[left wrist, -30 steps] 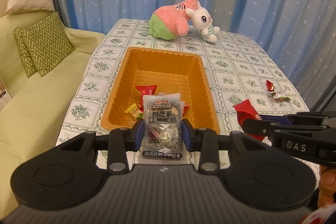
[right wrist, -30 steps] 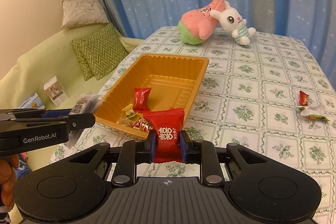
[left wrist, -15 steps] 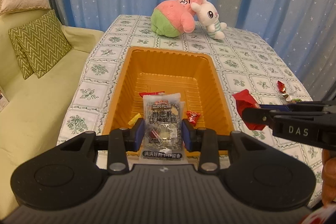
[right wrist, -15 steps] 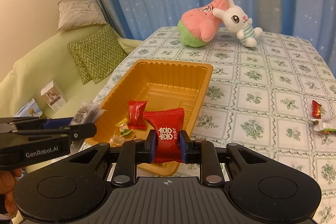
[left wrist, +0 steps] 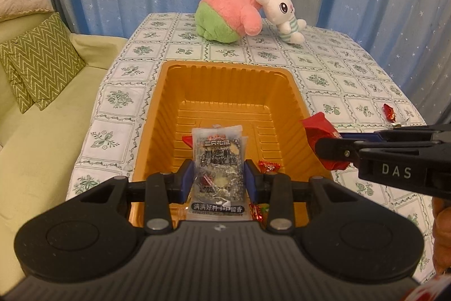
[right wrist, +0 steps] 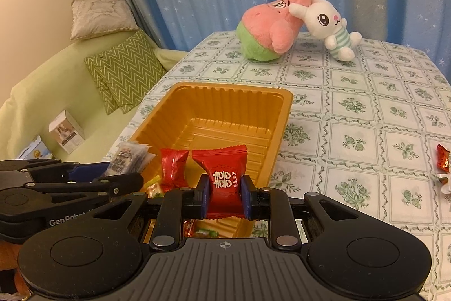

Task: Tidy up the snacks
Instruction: 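Lower the clear packet into the tray and open the left gripper while the right gripper releases the red packet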

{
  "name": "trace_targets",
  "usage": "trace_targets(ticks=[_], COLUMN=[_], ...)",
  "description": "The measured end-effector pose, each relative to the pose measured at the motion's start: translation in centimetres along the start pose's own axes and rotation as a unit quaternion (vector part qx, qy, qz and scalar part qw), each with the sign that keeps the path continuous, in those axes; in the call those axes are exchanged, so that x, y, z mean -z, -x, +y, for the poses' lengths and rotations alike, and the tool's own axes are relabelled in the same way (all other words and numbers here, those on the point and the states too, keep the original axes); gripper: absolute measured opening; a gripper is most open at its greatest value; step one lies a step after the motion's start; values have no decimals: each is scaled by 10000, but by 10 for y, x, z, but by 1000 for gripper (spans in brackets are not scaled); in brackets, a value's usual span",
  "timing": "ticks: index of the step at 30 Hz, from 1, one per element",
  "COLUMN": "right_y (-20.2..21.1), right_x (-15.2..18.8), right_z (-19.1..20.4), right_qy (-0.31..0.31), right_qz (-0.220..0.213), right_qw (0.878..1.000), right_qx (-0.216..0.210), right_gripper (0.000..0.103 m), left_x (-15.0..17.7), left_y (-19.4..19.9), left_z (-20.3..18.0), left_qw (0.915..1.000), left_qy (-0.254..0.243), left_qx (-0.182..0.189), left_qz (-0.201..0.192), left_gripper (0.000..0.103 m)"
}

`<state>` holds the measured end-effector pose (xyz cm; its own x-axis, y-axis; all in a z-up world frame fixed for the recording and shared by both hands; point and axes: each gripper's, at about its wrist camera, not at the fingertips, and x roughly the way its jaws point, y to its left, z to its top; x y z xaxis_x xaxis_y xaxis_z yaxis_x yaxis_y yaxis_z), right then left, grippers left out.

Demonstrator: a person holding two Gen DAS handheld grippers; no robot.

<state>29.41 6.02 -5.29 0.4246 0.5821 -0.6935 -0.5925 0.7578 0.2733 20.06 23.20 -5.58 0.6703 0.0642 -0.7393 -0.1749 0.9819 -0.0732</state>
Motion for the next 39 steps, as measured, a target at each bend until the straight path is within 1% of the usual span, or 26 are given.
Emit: trace_targets(ticks=[5, 6, 7, 8, 19, 23, 25, 26, 27, 28, 29, 34, 39], right_y=[-8, -9, -10, -10, -9, -8, -8, -8, -7, -5, -2, 18, 47], right_x=[-3, -3, -3, -3, -3, -5, -6, -6, -7, -6, -6, 0, 15], right_z=[-5, -5, -6, -6, -3, 0, -1, -2, -3, -5, -6, -14, -23], right_qy=[-55, -70, -82, -93, -183, -252, -344, -429, -500, -558, -601, -798, -978], right_qz=[9, 15, 20, 24, 35, -74, -103, -95, -111, -160, -218, -257, -282], right_qw=[10000, 10000, 10000, 10000, 9998, 9994, 9987, 9982, 9978, 9973, 9970, 9961, 9948], right_qx=[26, 24, 20, 20, -115, -234, -367, -412, -425, -439, -442, -259, -35], right_gripper=[23, 24, 23, 23, 24, 24, 25, 31, 45, 50, 53, 53, 53], left_x=[0, 0, 0, 0, 12, 15, 17, 18, 19, 20, 21, 26, 31], left_y=[-14, -16, -16, -16, 3, 10, 14, 16, 18, 21, 23, 38, 58], left_z=[1, 2, 2, 2, 14, 17, 19, 19, 20, 20, 20, 16, 3], left_qw=[9999, 9999, 10000, 10000, 9999, 9997, 9997, 9996, 9995, 9995, 9995, 9991, 9990], left_qy=[-2, -17, -37, -65, 47, 94, 119, 130, 141, 162, 183, 268, 283], left_qx=[108, 98, 72, 48, -118, -169, -200, -221, -228, -222, -220, -220, -177], left_qz=[65, 39, 32, 22, -77, -119, -125, -136, -148, -157, -167, -234, -302], left_gripper=[35, 38, 46, 47, 48, 49, 51, 53, 53, 54, 55, 58, 62])
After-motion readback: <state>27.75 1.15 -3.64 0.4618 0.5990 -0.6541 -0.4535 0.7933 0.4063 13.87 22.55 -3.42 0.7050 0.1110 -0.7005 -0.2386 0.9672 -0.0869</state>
